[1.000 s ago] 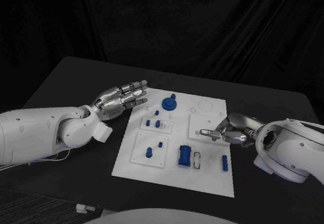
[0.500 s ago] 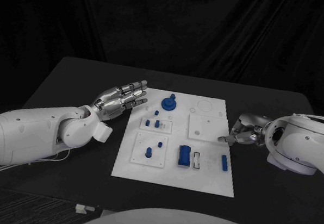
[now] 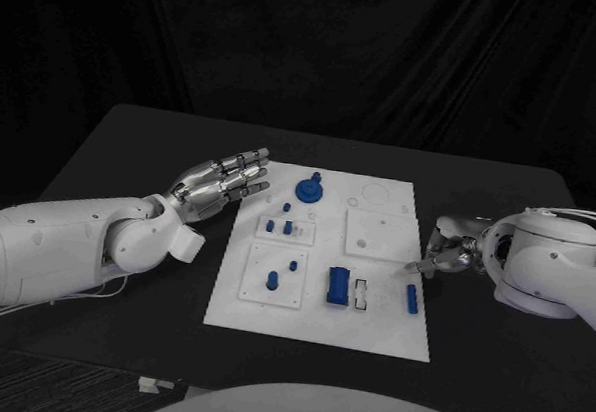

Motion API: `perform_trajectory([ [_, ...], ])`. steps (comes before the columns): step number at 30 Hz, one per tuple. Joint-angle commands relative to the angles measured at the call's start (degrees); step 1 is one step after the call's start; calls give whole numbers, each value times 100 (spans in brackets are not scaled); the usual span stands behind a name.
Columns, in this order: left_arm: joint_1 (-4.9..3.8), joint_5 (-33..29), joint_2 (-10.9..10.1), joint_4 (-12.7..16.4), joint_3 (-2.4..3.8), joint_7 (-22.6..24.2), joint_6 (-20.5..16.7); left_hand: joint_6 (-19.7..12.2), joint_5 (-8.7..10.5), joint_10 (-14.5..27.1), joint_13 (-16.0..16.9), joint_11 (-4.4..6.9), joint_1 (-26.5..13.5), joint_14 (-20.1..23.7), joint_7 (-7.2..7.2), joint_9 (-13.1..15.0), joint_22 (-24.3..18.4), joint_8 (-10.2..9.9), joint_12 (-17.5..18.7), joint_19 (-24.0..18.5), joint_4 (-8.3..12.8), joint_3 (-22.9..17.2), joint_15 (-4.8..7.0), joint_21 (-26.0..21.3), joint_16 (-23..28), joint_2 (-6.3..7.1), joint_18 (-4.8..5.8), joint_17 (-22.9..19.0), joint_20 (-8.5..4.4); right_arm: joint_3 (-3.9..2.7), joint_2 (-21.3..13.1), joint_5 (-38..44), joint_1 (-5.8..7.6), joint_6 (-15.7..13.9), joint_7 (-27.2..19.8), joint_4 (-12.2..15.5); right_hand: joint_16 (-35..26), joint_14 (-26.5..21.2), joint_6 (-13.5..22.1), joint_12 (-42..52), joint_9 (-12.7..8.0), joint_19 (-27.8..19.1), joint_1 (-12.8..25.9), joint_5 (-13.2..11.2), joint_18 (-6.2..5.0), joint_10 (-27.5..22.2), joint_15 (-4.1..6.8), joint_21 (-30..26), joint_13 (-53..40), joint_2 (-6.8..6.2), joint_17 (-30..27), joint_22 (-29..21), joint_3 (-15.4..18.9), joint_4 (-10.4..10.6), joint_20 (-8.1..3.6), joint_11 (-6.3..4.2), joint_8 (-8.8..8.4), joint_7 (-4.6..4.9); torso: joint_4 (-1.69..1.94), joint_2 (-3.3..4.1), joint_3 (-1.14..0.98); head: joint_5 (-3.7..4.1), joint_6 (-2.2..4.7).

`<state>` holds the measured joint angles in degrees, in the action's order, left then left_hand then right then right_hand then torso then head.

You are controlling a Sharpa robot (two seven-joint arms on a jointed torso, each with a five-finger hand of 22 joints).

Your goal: Assemble the parts on the task board

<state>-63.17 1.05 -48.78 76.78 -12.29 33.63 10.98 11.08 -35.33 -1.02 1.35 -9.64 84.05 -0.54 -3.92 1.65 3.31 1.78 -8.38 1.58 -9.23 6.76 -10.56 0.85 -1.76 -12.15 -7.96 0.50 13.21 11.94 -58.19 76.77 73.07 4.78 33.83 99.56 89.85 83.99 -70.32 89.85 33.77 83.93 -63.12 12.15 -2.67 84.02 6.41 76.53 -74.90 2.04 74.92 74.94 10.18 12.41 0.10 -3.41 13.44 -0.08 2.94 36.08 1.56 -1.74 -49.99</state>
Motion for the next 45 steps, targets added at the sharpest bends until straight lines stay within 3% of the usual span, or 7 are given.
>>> perform_trajectory([
  [1,11,-4,14,8,5,51,84,34,-35,13,7,-42,44,-4,-61,7,6,23,-31,13,20,-49,-24,33,-28,-28,109,8,43,-1,5,-44,-40,190,185,-3,15,601,46,15,-3,209,-82,-19,-35,598,39,-30,-1510,3,1508,1101,-52,-3,-41,-30,-46,21,-1,-1,-1,-1,-1],
  [23,22,-4,-2,13,5,70,74,23,-35,13,7,-43,39,-4,-78,5,4,22,-33,14,32,-62,-23,33,-29,-24,106,8,45,0,91,-260,-300,198,216,-44,15,601,235,15,-87,191,-119,10,-48,598,4,-111,-1510,31,1508,1078,-98,4,-23,23,-232,93,-3,-4,-3,-5,-1],
  [32,25,-4,-3,16,5,62,74,23,-35,13,7,-43,39,-4,-78,5,4,22,-33,14,32,-62,-23,33,-29,-24,106,8,45,0,151,-204,-353,354,260,-89,15,601,374,15,-233,131,-519,708,-94,598,-36,-352,-1510,-8,1508,1010,-257,-290,16,73,-456,149,-4,-1,-3,-16,-1],
  [39,29,-4,0,14,5,54,80,23,-35,13,7,-43,39,-4,-78,5,4,22,-33,14,32,-62,-23,33,-29,-24,106,8,45,0,193,-178,-401,454,280,-100,13,600,714,15,-430,84,-765,951,-125,598,-128,-557,-1510,-39,1505,949,-387,-506,85,193,-736,290,-3,-2,-2,-32,-1],
  [45,31,-4,1,10,5,49,84,23,-35,13,7,-43,39,-4,-78,5,4,22,-33,14,32,-62,-23,33,-29,-24,106,8,45,0,199,-186,-428,345,271,-71,15,601,878,15,-545,134,-1045,1450,-94,598,-197,-427,-1510,-62,1508,988,-578,-782,154,268,-844,369,-3,-3,-2,-27,-1],
])
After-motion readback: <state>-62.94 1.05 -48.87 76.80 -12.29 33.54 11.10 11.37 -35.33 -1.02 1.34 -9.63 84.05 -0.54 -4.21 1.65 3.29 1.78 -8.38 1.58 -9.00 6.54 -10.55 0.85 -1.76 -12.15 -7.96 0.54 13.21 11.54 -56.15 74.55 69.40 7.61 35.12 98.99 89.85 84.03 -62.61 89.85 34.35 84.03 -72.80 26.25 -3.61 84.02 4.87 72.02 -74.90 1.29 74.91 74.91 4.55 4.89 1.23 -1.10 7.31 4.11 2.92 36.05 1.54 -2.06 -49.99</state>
